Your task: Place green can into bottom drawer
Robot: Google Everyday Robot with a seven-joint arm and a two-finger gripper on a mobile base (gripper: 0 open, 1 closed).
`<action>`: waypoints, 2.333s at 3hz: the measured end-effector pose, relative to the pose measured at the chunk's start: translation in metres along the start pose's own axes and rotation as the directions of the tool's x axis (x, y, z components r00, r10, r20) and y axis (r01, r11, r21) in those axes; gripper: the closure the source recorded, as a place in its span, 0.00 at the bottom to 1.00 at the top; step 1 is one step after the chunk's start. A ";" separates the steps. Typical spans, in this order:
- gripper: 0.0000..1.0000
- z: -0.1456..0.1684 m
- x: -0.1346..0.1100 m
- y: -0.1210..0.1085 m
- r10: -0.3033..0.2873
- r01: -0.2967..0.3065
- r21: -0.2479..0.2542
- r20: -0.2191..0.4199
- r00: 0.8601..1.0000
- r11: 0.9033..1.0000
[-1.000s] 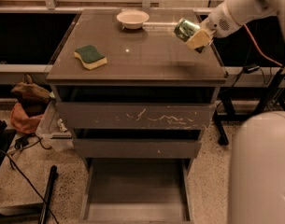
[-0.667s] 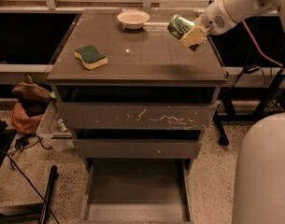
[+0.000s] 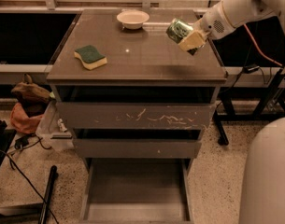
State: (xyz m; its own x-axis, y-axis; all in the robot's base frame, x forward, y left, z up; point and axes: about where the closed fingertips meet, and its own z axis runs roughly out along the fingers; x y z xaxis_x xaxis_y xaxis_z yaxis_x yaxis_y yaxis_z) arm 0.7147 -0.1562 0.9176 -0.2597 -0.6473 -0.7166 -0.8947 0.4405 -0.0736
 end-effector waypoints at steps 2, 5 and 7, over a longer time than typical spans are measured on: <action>1.00 -0.037 -0.015 0.058 -0.004 -0.004 0.051 0.148 0.989 0.999; 1.00 0.026 0.037 0.118 0.079 -0.070 -0.095 0.085 0.993 0.993; 1.00 0.069 0.056 0.164 0.096 -0.080 -0.137 0.117 0.988 0.987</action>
Offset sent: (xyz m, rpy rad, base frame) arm -0.1537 0.0617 -0.0916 0.1610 0.1245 0.0212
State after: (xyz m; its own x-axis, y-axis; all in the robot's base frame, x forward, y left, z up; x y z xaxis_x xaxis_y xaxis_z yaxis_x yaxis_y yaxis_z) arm 0.5788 -0.0776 0.8181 -0.3006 -0.5248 -0.7964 -0.9125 0.4012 0.0800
